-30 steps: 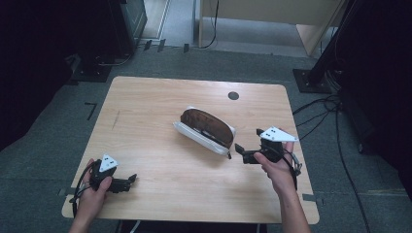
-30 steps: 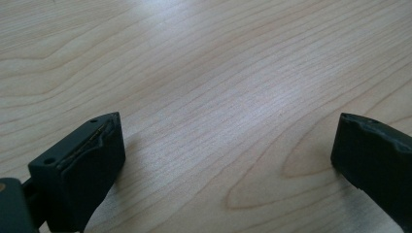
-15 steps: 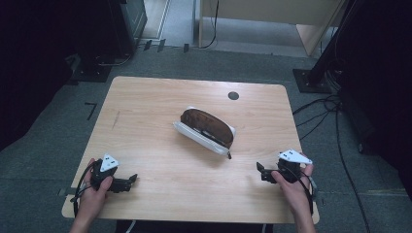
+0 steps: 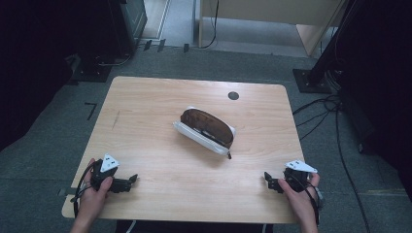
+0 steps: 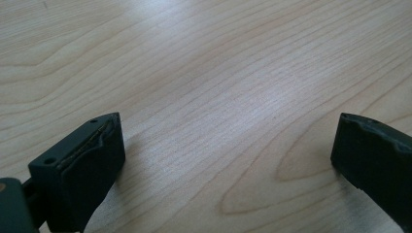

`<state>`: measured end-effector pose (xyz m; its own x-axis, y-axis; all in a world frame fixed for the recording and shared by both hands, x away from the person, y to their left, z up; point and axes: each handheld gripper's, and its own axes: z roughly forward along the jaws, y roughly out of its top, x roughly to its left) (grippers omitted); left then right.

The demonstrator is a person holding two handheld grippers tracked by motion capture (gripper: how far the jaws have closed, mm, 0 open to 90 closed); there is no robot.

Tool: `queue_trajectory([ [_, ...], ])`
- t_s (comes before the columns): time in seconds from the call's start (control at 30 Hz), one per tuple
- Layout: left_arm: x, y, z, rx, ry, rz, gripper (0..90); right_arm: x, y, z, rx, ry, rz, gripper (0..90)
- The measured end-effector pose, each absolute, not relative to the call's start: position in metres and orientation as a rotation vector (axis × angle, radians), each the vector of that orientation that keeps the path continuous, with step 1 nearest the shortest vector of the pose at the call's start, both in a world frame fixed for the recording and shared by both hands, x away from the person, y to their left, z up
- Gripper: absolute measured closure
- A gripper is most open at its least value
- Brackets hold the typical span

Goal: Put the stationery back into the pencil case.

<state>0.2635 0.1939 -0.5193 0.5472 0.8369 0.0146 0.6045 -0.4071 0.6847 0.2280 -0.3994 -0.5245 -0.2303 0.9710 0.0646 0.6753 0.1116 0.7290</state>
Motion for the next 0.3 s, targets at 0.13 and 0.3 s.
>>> queue_trajectory([
  [0.13,0.2638,0.1941,-0.5193,2.153,1.156,0.471,0.0,0.226,-0.4032,-0.5246,1.603,1.947,0.916,0.0],
  [0.3,0.2637,0.1941,-0.5193,2.153,1.157,0.471,0.0,0.2235,-0.4042,-0.5242,1.571,1.935,0.919,0.0],
])
